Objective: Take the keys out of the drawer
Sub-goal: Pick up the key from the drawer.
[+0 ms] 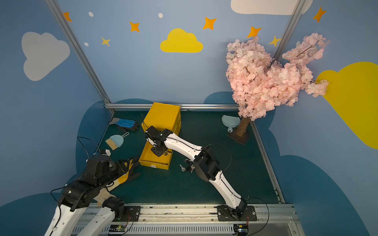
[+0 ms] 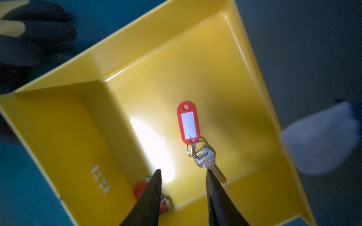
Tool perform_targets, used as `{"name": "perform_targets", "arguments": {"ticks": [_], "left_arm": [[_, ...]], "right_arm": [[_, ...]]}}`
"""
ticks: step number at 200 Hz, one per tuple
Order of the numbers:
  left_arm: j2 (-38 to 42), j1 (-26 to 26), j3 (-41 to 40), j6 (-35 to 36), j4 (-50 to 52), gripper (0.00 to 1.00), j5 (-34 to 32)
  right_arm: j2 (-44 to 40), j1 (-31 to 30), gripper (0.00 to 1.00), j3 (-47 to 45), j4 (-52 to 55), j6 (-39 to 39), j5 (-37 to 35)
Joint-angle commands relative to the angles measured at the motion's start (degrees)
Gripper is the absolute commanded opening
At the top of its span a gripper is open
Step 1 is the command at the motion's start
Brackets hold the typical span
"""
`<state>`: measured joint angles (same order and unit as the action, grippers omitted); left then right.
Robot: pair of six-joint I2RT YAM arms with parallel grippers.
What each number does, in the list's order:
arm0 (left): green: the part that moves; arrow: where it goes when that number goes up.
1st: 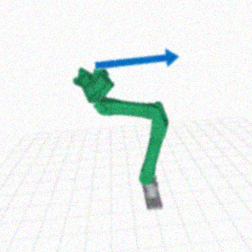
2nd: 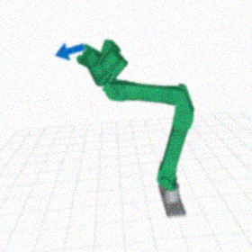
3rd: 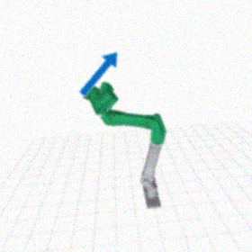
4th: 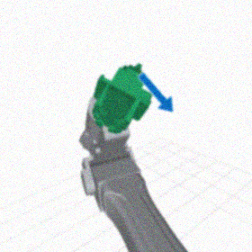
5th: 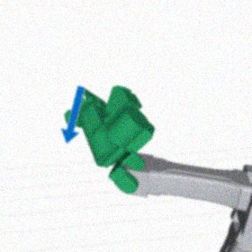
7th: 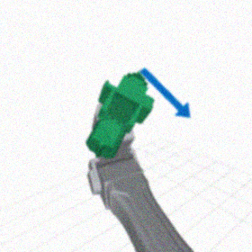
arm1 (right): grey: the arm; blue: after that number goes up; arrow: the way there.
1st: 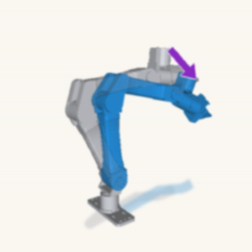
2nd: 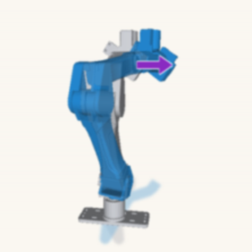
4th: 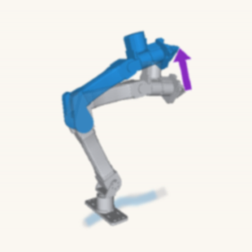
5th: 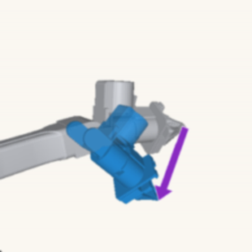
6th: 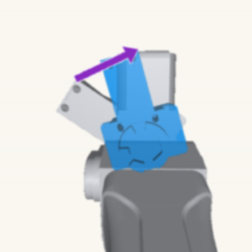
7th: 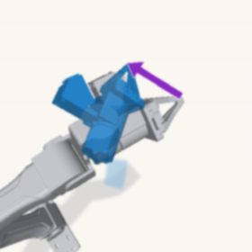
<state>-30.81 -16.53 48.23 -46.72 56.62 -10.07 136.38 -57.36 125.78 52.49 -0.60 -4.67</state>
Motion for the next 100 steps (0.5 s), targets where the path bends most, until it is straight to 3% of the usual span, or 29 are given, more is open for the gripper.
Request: {"name": "perform_targets", "arguments": {"ticks": [1,55,100], "left_arm": [[0.0,0.2,0.0,0.4,1.0,0.56,0.5],[-0.2,0.2,-0.2,0.2,1.4,0.55,1.6],[-0.2,0.3,-0.7,-0.5,1.6,0.56,1.9]], "right_arm": [[2.9,0.7,0.39,1.9,0.2,-2.2,-1.1],[6.2,1.6,0.37,2.7,0.1,-2.8,-0.6],[7.3,1.6,0.12,4.0,-0.8,-3.2,-0.2]]}}
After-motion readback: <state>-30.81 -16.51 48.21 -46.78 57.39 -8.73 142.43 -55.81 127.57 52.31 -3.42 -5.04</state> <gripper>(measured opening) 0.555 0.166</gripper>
